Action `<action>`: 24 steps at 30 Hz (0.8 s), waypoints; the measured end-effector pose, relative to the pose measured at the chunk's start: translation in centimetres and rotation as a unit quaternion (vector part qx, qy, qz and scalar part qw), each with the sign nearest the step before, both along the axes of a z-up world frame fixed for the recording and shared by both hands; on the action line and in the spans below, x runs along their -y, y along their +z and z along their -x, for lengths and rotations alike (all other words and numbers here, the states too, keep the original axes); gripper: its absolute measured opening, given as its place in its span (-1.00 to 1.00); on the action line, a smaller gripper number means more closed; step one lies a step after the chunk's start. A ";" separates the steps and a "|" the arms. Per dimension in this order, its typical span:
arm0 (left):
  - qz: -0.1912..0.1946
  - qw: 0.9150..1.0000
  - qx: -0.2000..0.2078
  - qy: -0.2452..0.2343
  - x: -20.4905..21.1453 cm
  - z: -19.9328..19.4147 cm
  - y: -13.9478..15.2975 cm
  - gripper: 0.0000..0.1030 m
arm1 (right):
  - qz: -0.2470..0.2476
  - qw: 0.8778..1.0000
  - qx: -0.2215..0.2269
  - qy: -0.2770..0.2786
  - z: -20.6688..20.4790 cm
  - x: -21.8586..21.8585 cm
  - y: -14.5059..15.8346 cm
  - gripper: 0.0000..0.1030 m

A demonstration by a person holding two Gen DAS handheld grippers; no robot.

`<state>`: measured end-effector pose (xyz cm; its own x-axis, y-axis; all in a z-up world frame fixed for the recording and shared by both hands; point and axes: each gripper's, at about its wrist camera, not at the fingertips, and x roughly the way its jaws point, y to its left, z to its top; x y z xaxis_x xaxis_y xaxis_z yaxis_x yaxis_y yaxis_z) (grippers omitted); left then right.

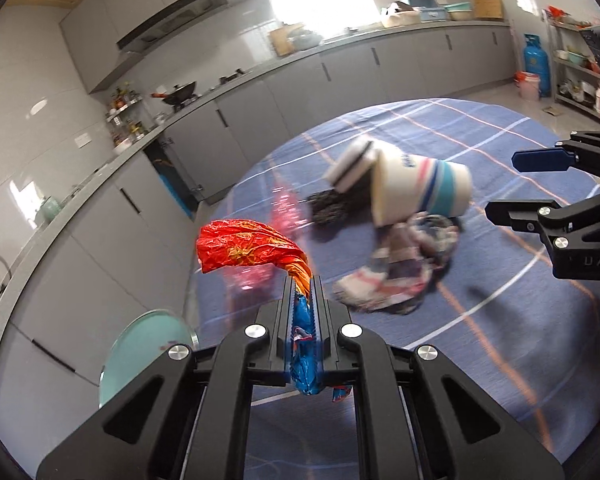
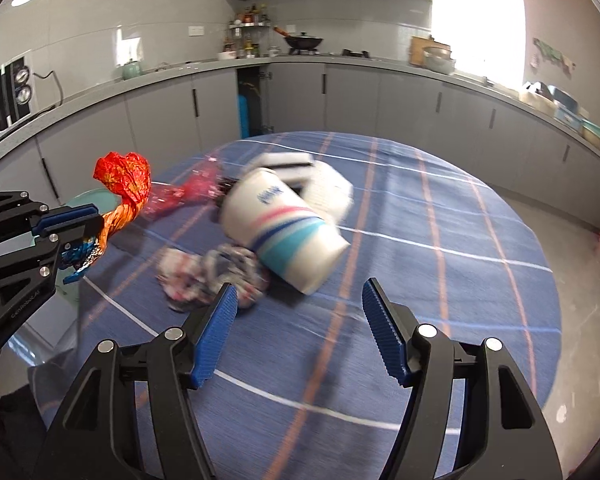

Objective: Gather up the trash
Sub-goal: 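Grasp the orange candy wrapper with left tool while right tool grasps grey checked cloth, then carry the orange wrapper and grey cloth over the teal bin with both tools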

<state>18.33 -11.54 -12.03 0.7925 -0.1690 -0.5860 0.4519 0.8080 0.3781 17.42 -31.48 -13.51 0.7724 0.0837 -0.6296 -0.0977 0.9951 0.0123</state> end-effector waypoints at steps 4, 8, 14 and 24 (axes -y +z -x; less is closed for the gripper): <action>0.005 1.000 0.005 0.023 -2.1 -0.8 0.2 -0.85 | -0.006 1.000 -0.008 0.012 -1.8 -2.0 0.2 0.26; 0.006 0.999 0.011 0.044 -4.1 -1.4 0.3 -0.85 | -0.006 0.999 -0.026 0.021 -3.3 -3.6 -0.2 0.22; 0.007 0.998 0.013 0.067 -6.7 -2.1 0.3 -0.85 | -0.007 0.998 -0.063 0.022 -4.8 -4.7 -1.5 0.04; 0.006 0.997 0.010 0.079 -8.2 -2.1 -0.2 -0.85 | -0.030 0.996 -0.071 0.047 -3.6 -4.6 -1.6 -0.54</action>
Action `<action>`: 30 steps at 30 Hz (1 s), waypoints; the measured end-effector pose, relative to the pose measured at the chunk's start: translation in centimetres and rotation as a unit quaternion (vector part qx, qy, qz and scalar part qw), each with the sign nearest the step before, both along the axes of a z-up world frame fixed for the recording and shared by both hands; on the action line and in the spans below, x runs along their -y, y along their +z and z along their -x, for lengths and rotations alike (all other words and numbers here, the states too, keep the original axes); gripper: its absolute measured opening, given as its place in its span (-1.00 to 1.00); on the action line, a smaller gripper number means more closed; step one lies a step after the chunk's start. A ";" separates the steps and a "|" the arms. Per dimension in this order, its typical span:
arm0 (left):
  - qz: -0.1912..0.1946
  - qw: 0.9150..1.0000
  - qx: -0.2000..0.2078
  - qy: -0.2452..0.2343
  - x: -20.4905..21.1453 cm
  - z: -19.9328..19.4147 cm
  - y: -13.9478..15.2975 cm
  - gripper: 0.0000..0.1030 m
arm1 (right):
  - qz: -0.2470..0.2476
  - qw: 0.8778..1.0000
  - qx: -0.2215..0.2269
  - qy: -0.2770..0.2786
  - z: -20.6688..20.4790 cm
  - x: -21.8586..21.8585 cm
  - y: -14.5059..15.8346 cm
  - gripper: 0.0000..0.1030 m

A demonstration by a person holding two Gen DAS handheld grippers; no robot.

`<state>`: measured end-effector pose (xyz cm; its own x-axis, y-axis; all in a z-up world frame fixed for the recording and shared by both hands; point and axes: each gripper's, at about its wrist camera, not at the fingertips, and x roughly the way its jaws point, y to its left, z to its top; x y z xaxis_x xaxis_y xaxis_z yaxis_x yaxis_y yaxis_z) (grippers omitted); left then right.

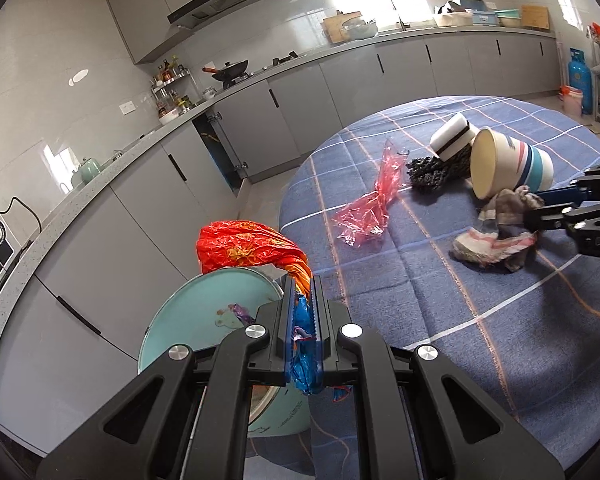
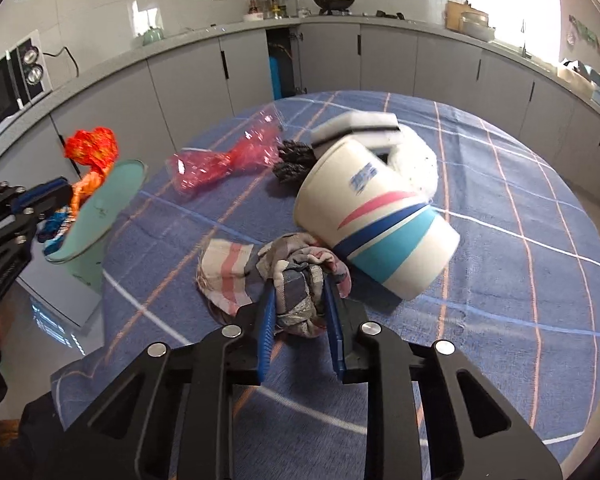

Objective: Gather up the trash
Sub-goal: 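Carry the orange wrapper and grey cloth over the teal bin with both tools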

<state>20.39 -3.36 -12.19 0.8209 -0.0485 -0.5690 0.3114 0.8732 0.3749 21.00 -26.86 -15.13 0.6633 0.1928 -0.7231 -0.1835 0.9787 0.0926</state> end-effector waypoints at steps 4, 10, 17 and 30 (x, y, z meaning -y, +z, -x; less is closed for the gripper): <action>0.001 1.000 0.006 0.008 -0.6 -0.1 0.5 -0.85 | -0.011 0.999 0.029 0.007 1.0 -0.3 1.7 -0.55; 0.006 0.999 0.018 0.026 -2.2 -0.1 1.7 -0.85 | -0.041 0.997 0.070 0.008 1.9 0.0 4.6 -0.55; 0.011 0.998 0.027 0.046 -3.9 -0.8 2.5 -0.85 | -0.052 0.993 0.109 0.008 1.8 -0.4 7.3 -0.55; 0.021 0.996 0.026 0.082 -7.3 -2.0 2.7 -0.84 | -0.045 0.990 0.129 0.024 -1.3 -3.5 8.4 -0.55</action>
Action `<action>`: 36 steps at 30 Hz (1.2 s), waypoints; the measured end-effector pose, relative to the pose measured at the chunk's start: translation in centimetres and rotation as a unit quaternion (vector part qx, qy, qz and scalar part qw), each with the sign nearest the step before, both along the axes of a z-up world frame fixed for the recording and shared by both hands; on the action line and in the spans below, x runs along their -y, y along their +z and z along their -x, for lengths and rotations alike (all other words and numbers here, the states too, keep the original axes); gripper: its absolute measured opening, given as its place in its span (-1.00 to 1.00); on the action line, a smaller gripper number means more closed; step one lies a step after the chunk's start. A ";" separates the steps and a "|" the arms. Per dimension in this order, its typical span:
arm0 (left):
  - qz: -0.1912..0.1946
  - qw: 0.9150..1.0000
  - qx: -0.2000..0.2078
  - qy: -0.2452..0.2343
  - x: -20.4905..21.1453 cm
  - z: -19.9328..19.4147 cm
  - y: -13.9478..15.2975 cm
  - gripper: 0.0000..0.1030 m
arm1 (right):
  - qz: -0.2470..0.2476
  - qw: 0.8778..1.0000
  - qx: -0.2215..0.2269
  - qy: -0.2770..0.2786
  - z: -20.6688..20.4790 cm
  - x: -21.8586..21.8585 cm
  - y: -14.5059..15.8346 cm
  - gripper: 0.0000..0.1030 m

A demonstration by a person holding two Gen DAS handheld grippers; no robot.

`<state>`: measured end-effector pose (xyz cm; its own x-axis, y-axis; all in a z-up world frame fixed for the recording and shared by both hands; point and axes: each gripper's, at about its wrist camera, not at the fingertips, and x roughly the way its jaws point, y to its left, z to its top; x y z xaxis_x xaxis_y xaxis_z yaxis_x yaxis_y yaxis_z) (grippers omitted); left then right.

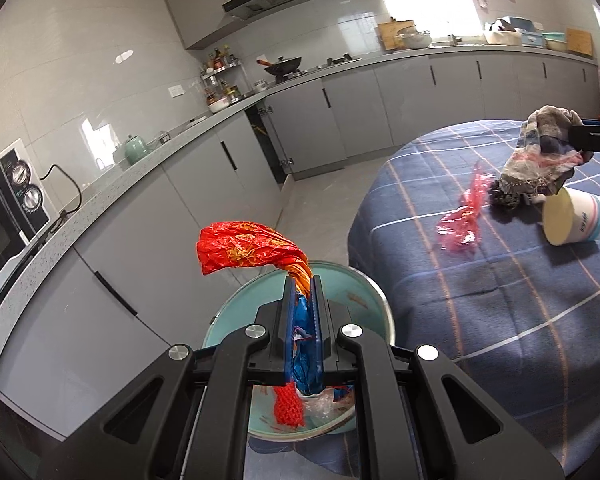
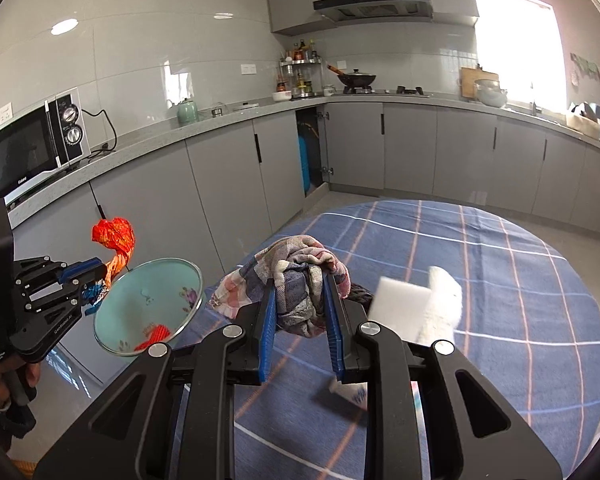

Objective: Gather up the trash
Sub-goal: 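Carry the orange wrapper and grey cloth over the teal bin with both tools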

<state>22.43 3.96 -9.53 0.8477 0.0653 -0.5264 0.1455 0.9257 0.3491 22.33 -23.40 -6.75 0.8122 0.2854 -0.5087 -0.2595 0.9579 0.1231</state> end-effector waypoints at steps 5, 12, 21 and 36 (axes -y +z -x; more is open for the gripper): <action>0.014 1.000 -0.002 0.023 -1.6 -0.6 0.1 -0.84 | 0.009 1.000 0.000 0.015 -1.1 -2.1 -0.3 -0.55; 0.017 0.999 -0.006 0.045 -3.3 -1.2 -0.2 -0.84 | 0.019 0.999 -0.004 0.041 -2.2 -5.2 -0.8 -0.55; 0.020 0.998 -0.010 0.063 -5.2 -1.9 -0.4 -0.84 | 0.027 0.998 -0.008 0.065 -3.2 -7.9 -1.4 -0.55; 0.007 0.996 -0.014 0.089 -7.0 -3.1 -1.0 -0.84 | 0.042 0.995 -0.016 0.089 -4.2 -10.6 -2.5 -0.54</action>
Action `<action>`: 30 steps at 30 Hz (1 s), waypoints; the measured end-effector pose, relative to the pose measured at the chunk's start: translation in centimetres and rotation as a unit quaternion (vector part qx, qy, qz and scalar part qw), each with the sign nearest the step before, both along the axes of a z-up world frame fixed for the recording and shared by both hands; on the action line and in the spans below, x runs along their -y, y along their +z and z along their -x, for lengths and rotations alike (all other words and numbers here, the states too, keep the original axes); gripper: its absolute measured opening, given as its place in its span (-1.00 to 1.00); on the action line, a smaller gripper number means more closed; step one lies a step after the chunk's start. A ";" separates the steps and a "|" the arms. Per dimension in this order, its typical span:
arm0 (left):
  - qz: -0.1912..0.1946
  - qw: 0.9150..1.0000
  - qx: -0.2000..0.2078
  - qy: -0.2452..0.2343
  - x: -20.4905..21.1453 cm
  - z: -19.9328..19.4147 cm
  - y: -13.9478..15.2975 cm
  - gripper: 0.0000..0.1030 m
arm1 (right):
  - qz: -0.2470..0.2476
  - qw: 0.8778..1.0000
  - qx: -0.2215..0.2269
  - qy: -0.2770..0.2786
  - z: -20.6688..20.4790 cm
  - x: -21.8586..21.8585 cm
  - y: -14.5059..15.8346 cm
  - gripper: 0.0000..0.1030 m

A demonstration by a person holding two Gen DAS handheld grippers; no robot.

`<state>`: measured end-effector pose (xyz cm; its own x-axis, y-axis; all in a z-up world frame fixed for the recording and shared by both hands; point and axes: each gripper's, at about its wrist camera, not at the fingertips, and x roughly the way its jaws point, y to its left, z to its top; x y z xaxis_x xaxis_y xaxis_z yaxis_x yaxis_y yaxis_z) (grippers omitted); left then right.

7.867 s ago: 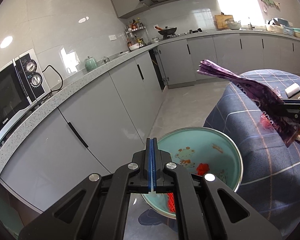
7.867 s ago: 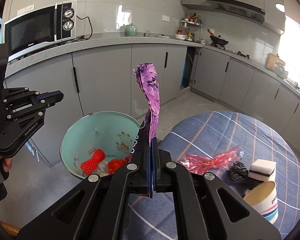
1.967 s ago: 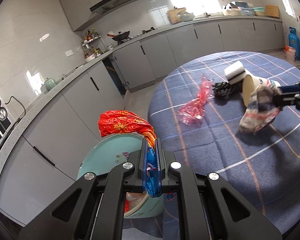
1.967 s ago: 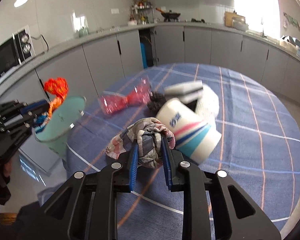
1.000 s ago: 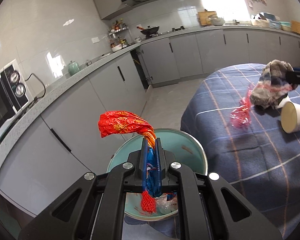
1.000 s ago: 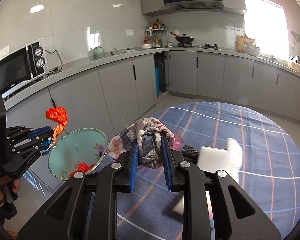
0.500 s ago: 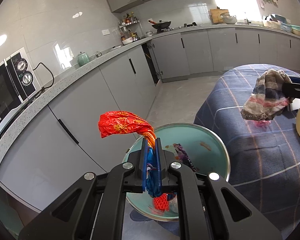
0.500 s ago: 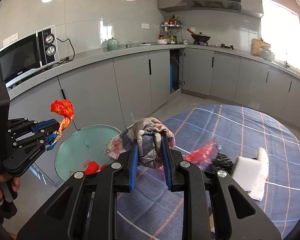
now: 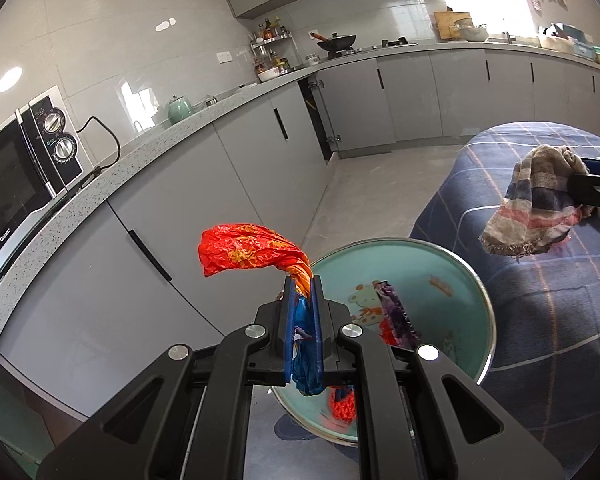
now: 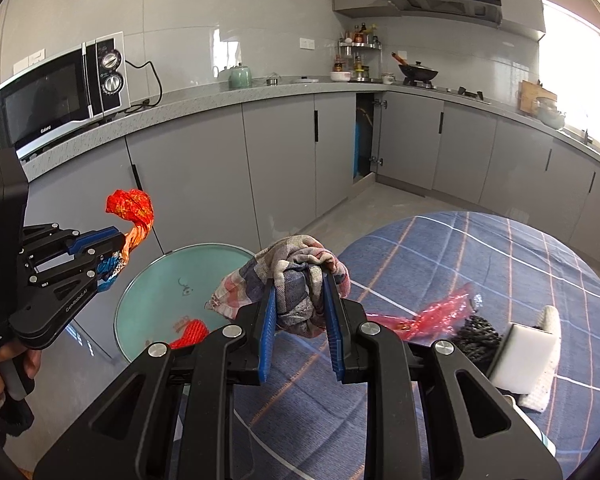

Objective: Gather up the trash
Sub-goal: 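Carry the orange wrapper and grey cloth over the teal bin with both tools, then open both tools over the teal bin, dropping the wrapper and cloth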

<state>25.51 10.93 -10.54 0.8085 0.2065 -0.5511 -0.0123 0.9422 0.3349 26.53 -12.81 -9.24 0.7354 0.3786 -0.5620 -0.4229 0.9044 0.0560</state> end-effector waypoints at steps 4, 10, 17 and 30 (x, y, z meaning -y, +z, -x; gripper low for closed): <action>-0.006 1.000 -0.002 0.008 -0.3 -0.1 -0.2 -0.84 | 0.004 1.000 -0.003 0.007 -0.3 -0.9 -0.2 -0.54; -0.001 1.000 -0.001 0.009 -0.6 -0.2 0.0 -0.84 | 0.008 1.000 -0.007 0.015 -0.7 -2.0 -0.5 -0.54; 0.004 1.000 -0.003 0.000 -0.5 -0.2 -0.4 -0.85 | 0.013 1.000 -0.012 0.025 -1.0 -3.2 -0.9 -0.54; 0.013 1.000 0.017 0.014 -1.1 0.2 0.1 0.14 | 0.019 0.998 -0.010 0.052 -2.1 -5.9 -1.7 -0.02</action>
